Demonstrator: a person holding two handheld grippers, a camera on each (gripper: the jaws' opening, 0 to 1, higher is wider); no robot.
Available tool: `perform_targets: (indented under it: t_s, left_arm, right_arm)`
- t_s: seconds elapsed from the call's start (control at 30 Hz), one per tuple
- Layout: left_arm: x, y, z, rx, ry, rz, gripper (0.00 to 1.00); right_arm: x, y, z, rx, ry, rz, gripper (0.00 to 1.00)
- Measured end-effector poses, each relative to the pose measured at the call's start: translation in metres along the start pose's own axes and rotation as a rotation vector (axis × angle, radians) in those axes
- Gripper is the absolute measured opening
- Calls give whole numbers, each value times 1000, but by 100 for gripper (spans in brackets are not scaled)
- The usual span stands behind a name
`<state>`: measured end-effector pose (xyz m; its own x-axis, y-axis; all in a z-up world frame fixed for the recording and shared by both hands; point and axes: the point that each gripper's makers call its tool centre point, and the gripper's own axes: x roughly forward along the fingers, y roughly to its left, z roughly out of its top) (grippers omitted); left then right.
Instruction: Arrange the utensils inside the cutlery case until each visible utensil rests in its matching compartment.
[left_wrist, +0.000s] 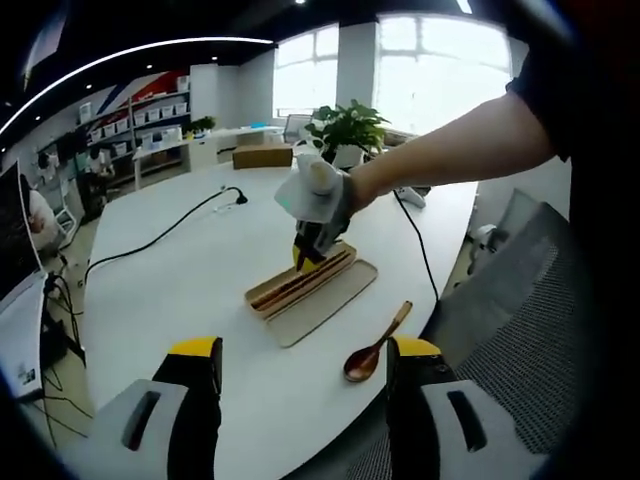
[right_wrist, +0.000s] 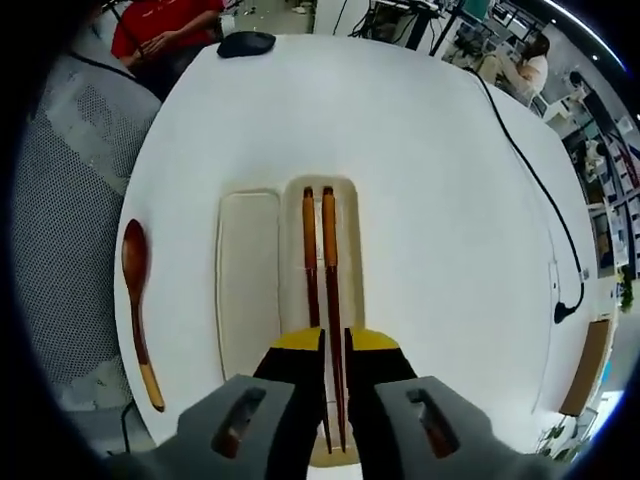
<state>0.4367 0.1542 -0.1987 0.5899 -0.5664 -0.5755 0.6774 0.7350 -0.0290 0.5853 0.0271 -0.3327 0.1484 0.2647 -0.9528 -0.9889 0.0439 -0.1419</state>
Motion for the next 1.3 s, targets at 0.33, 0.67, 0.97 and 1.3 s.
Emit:
perform_targets:
  t_s: [0.33, 0.67, 0.97, 1.3]
  left_arm:
    - [0, 4, 4, 15, -18, 16, 74]
    - [-1, 2, 6, 19, -31, 10, 74]
    - [-2, -1, 10, 24, -46, 0, 73]
    - [-4, 0, 10, 33, -48, 9, 73]
  right_arm:
    - [-26, -8, 9, 135, -116, -46, 9]
    - [-60, -3, -6, 202, -158, -121, 14]
    - [-93, 5, -31, 262, -187, -194, 18]
    - [-112, 25, -46, 331, -207, -200, 14]
